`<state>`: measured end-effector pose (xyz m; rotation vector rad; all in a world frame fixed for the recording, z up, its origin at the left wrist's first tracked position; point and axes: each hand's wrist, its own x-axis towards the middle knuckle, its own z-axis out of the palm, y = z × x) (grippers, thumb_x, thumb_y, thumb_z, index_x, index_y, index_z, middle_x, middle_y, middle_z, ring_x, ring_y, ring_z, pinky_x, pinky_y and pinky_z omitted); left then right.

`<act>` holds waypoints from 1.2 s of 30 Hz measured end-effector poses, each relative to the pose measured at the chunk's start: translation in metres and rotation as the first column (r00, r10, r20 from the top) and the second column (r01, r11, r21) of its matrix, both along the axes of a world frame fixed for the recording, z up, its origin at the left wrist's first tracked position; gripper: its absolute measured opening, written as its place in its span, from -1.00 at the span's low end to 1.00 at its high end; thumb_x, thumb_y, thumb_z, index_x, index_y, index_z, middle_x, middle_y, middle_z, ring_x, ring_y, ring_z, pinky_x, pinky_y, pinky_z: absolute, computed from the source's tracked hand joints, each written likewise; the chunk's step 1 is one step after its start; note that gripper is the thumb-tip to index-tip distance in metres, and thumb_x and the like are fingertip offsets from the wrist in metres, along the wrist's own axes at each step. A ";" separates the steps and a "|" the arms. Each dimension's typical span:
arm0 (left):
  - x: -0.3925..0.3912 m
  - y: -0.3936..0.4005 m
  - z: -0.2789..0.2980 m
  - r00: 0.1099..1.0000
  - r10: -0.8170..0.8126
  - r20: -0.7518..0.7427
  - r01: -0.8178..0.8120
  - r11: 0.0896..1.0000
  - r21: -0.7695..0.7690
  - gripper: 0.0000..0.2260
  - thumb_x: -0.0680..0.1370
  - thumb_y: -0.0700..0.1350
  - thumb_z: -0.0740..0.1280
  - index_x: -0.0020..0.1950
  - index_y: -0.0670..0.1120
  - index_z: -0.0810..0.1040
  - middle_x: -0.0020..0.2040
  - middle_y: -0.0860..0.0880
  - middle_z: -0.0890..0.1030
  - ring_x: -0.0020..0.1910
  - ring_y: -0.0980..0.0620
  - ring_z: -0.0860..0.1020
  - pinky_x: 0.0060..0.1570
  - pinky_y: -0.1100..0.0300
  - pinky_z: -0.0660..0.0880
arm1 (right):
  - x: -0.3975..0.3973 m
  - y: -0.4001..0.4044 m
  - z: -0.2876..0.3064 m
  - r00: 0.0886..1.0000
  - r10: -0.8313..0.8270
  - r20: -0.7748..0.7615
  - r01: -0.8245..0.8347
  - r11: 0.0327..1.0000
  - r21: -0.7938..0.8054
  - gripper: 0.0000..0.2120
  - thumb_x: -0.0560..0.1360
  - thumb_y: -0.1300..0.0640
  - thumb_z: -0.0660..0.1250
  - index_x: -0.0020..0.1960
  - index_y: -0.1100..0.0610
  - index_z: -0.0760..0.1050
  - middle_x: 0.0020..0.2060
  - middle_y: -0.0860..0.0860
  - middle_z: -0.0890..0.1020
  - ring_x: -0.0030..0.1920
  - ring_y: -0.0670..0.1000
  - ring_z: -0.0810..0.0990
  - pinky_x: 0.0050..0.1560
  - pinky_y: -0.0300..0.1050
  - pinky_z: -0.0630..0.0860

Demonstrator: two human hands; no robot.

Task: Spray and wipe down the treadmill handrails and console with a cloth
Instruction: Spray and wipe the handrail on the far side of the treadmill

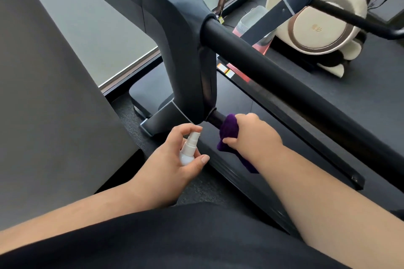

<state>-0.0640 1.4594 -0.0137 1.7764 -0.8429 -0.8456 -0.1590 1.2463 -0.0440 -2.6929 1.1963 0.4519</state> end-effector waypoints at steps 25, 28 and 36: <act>0.033 0.022 0.005 0.999 -0.020 0.042 0.022 0.999 -0.040 -0.54 0.50 -0.04 0.42 0.14 0.40 0.27 -0.11 0.13 0.57 -0.26 0.16 0.54 -0.20 0.42 0.45 | -0.028 0.005 0.009 0.994 -0.044 -0.103 0.042 0.999 -0.028 -0.32 0.17 -0.39 0.53 0.08 -0.05 0.35 -0.05 -0.01 0.43 -0.10 0.12 0.58 -0.15 0.05 0.60; 0.036 0.027 0.003 0.999 -0.002 0.054 0.003 1.000 -0.027 -0.54 0.50 -0.03 0.42 0.14 0.41 0.26 -0.10 0.15 0.56 -0.25 0.15 0.55 -0.19 0.41 0.45 | -0.018 0.009 -0.001 0.996 0.001 -0.091 -0.012 0.994 -0.111 -0.31 0.25 -0.39 0.52 0.11 0.00 0.34 -0.05 0.00 0.42 -0.06 0.13 0.58 -0.19 -0.04 0.52; 0.031 0.024 -0.005 0.986 -0.059 0.153 0.066 0.997 -0.040 -0.48 0.47 -0.02 0.43 0.12 0.48 0.21 -0.15 0.15 0.57 -0.23 0.12 0.56 -0.22 0.42 0.43 | 0.064 0.027 -0.017 0.997 0.023 0.073 -0.008 0.981 -0.194 -0.22 0.29 -0.48 0.35 0.26 0.06 0.37 0.12 0.04 0.48 0.20 0.23 0.49 0.17 0.22 0.42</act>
